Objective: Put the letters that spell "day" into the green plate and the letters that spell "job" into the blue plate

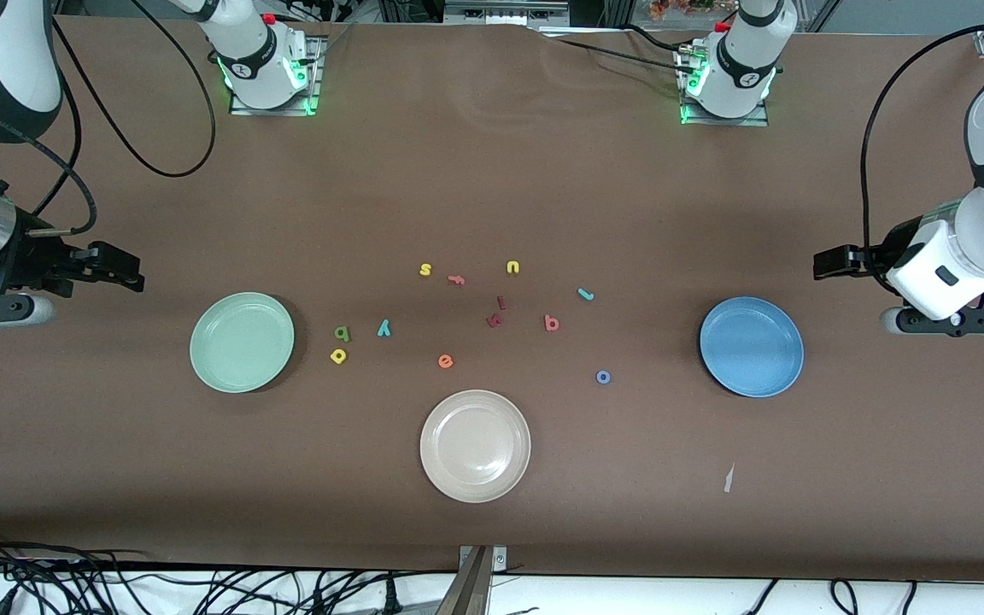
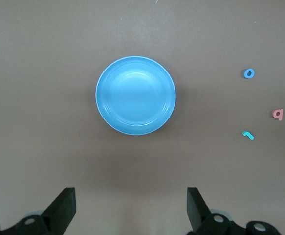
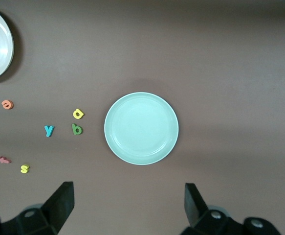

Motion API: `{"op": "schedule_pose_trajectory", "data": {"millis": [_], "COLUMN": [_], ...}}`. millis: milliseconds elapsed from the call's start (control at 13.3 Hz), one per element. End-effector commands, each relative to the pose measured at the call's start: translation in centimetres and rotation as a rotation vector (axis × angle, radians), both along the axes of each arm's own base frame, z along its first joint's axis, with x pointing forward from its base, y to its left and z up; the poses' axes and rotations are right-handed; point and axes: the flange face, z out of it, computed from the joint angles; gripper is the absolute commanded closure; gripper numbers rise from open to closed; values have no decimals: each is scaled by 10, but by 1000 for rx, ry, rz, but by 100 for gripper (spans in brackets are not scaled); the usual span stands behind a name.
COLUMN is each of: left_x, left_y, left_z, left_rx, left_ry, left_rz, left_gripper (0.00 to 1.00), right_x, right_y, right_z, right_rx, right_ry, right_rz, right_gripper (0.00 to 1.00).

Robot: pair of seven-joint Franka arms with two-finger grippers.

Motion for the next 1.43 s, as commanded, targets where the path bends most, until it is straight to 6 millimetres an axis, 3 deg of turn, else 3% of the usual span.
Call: {"op": "schedule_pose_trajectory", "data": {"millis": [0, 600, 1350], "left_x": [-4, -3, -4], "left_y": [-1, -2, -2], "left_z": [8, 7, 8], "left_rx": [-23, -23, -23], "left_ry": [0, 2, 2], "left_rz": [-14, -14, -14], "left_gripper": [0, 0, 0], "right_x": [1, 1, 8], "right_y": [-2, -4, 8], "right_z": [5, 5, 1], "right_rx": [4, 3, -17], "right_ry": [-5, -5, -36], "right_rz": [18, 10, 25], "right_gripper": [0, 0, 0]}}
